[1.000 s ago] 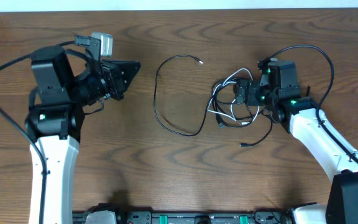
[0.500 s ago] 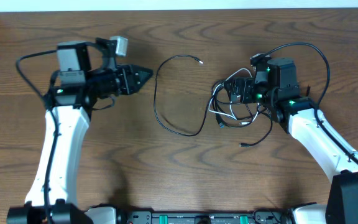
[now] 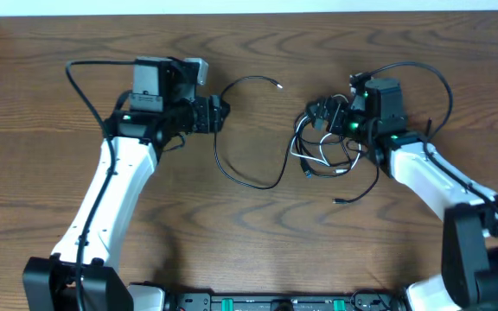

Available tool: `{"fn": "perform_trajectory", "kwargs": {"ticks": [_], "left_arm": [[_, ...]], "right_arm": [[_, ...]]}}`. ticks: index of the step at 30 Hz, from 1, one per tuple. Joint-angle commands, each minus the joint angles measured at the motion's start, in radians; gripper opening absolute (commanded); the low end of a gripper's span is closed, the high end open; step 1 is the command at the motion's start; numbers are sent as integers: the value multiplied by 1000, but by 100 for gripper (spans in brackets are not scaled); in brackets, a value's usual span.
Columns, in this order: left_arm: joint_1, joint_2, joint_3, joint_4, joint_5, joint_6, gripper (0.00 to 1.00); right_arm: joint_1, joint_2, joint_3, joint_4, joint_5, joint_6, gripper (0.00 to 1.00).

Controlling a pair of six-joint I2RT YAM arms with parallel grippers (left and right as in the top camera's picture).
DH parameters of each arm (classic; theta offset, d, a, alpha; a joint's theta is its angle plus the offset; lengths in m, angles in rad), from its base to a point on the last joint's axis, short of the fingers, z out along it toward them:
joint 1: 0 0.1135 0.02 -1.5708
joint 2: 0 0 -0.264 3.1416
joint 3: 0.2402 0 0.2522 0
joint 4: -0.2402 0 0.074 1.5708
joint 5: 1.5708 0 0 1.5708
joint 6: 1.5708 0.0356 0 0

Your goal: Untangle cables

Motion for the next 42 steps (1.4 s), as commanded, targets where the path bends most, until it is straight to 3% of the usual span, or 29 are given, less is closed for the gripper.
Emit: {"fn": "perform_trajectory", "kwargs": {"ticks": [1, 12, 20, 28, 37, 42], "left_arm": [[-29, 0, 11, -2, -128, 7, 91], [-31, 0, 11, -3, -127, 7, 92], [-31, 0, 11, -6, -120, -13, 92], [-34, 0, 11, -34, -117, -53, 93], [-35, 0, 11, -24, 84, -52, 93], [-47, 0, 11, 0, 148, -15, 94]], "right_arm": [[4, 61, 5, 70, -69, 100, 99], [5, 219, 5, 393, -69, 217, 99], [14, 239, 5, 632, -83, 282, 99], [19, 239, 5, 1085, -304, 437, 99], [19, 238, 5, 1527, -384, 733, 96], [37, 235, 6, 1525, -383, 780, 98]]}}
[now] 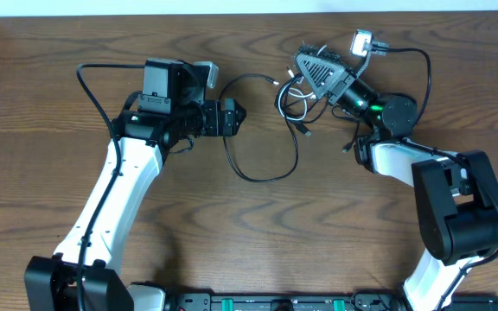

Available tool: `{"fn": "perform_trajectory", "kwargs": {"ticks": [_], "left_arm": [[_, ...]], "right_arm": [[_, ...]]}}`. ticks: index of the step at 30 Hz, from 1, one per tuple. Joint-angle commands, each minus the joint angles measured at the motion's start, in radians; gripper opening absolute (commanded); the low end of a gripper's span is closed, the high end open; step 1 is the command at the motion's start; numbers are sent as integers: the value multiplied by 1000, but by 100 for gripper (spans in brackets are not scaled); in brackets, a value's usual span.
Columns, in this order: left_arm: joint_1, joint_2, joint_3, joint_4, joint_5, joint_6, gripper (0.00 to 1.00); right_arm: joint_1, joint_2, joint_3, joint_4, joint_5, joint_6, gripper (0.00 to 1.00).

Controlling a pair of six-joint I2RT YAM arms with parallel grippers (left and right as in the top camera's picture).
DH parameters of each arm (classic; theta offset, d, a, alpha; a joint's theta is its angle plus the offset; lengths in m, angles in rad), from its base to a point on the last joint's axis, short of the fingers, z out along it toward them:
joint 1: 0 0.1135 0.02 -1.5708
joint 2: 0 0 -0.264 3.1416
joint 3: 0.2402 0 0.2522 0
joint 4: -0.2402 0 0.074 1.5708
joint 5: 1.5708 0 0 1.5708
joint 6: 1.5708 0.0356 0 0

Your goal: Untangle cables

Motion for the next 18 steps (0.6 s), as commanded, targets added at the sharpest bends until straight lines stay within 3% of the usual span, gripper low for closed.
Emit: {"fn": "perform_trajectory", "kwargs": {"ticks": [1, 7, 13, 18], "left_arm": [[-20, 0, 11, 10, 73, 60, 94], [-113, 1, 11, 10, 70, 311, 94], [-183, 35, 11, 29, -159, 365, 94], [-204, 98, 11, 86, -163, 542, 94]], "right_arm": [[22, 0, 7, 42, -13, 57, 98], [22, 0, 7, 42, -20, 56, 98], [22, 0, 7, 42, -42, 57, 99], [21, 0, 7, 42, -72, 58, 99]]}}
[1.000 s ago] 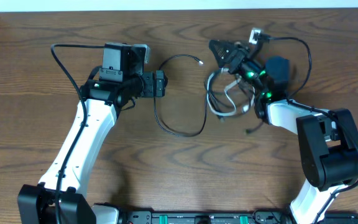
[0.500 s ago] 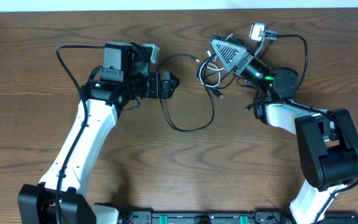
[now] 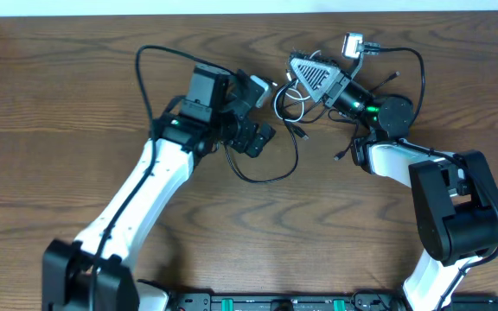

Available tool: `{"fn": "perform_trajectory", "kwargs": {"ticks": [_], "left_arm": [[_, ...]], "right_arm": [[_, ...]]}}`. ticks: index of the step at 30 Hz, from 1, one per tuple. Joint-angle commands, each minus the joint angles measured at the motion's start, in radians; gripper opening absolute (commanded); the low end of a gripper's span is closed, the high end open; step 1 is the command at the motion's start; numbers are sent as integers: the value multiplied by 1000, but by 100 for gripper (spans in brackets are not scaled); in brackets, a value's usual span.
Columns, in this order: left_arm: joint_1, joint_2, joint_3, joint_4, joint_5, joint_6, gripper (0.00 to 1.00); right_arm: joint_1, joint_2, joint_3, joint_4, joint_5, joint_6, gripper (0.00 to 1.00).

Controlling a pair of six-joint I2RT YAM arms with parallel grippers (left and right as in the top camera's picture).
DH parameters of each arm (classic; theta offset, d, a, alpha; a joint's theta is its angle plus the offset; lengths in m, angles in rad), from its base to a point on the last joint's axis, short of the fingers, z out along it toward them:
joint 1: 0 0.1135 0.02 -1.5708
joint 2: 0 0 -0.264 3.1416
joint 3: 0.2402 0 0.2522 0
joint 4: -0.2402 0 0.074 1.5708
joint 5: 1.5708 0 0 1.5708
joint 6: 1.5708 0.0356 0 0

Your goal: Untangle cables

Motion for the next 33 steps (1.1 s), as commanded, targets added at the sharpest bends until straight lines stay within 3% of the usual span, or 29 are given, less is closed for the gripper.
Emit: {"fn": "perform_trajectory", "kwargs": {"ticks": [1, 12, 22, 25, 33], "left_arm": [[-10, 68, 11, 61, -58, 175, 94], [-8, 208, 11, 320, -24, 177, 94], [-8, 216, 11, 406, 96, 173, 93], [-8, 218, 11, 427, 162, 173, 90], [-8, 221, 11, 463, 169, 174, 90]], "right_arm": [[2, 0, 7, 41, -34, 10, 99], [-9, 0, 7, 42, -41, 107, 99], [-34, 0, 7, 42, -41, 233, 99], [-34, -1, 7, 42, -8, 364, 99], [-35, -10, 8, 42, 47, 476, 99]]}}
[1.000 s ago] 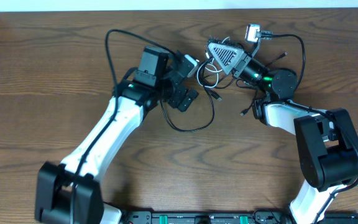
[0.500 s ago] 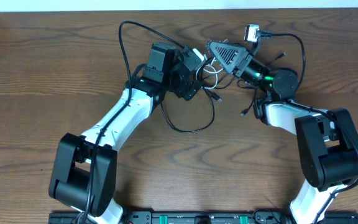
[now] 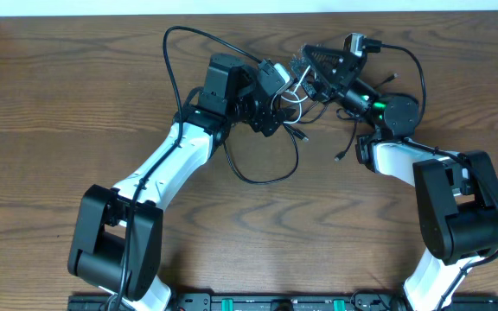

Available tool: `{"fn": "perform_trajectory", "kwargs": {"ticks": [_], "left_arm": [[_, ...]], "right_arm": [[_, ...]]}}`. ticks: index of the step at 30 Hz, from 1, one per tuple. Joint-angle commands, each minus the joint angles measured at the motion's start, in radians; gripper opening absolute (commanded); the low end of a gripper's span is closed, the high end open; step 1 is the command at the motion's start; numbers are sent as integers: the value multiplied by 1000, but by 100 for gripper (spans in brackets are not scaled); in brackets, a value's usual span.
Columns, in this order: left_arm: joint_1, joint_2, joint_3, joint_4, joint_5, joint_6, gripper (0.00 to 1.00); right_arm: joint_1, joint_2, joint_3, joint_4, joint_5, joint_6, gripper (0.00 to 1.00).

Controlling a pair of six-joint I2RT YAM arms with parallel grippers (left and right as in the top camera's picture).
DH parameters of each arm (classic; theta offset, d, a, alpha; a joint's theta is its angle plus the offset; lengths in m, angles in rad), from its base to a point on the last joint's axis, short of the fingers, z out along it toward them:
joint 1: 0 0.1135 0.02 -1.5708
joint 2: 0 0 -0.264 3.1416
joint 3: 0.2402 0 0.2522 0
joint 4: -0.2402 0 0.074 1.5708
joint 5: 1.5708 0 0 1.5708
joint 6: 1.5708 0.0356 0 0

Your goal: Untangle cables

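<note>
A tangle of grey, white and black cables [image 3: 294, 88] hangs at the back middle of the wooden table [image 3: 50, 173]. My right gripper [image 3: 307, 64] is tipped up above the tangle and appears shut on its top. From the left, my left gripper [image 3: 277, 112] sits right against the tangle's left side. It looks shut on a long black cable [image 3: 264, 180], which loops down onto the table and back up. One black plug end [image 3: 339, 158] trails to the right of the tangle. The fingertips of both grippers are hard to make out.
The left arm's own black lead [image 3: 180, 39] arches over its wrist. The right arm's lead [image 3: 415, 60] loops behind its wrist. The table's far edge [image 3: 102, 14] runs close behind both grippers. A black rail [image 3: 258, 302] lies along the front edge.
My left gripper has moved up and to the right, from beside the black loop to right against the tangle. The right gripper has stayed near the back, tilted slightly differently.
At first my grippers were apart, the left on the black cable at the left and the right at the tangle lying on the table. Then the right held the tangle raised toward the back. The left has since come across with the black cable to meet it.
</note>
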Motion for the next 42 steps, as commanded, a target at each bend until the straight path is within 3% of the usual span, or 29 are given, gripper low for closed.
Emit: {"fn": "perform_trajectory", "kwargs": {"ticks": [1, 16, 18, 19, 20, 23, 25, 26, 35, 38, 42], "left_arm": [[0, 13, 10, 9, 28, 13, 90], [0, 34, 10, 88, 63, 13, 90], [0, 34, 10, 93, 108, 13, 85], [0, 34, 10, 96, 125, 13, 81], [0, 34, 10, 99, 152, 12, 60], [2, 34, 10, 99, 159, -8, 28], [6, 31, 10, 98, 159, -33, 11], [9, 28, 10, 98, 159, -55, 8], [93, -60, 10, 98, 159, -337, 8], [122, -96, 10, 99, 159, -394, 8], [167, -143, 10, 99, 159, -485, 8]], "right_arm": [[-4, -15, 8, 41, 59, 65, 99], [-6, -238, 10, 40, 102, 71, 98], [-5, -258, 10, 40, 102, 71, 97], [-5, -267, 10, 40, 101, 71, 97], [-5, -274, 9, 40, 101, 71, 96], [-8, -275, 9, 40, 90, 71, 95], [-17, -274, 9, 40, 77, 60, 95], [-24, -274, 9, 40, 71, 52, 94], [-111, -274, 8, -42, -85, -28, 93], [-116, -274, 8, -100, -180, -112, 87], [-115, -274, 7, -210, -317, -254, 70]]}}
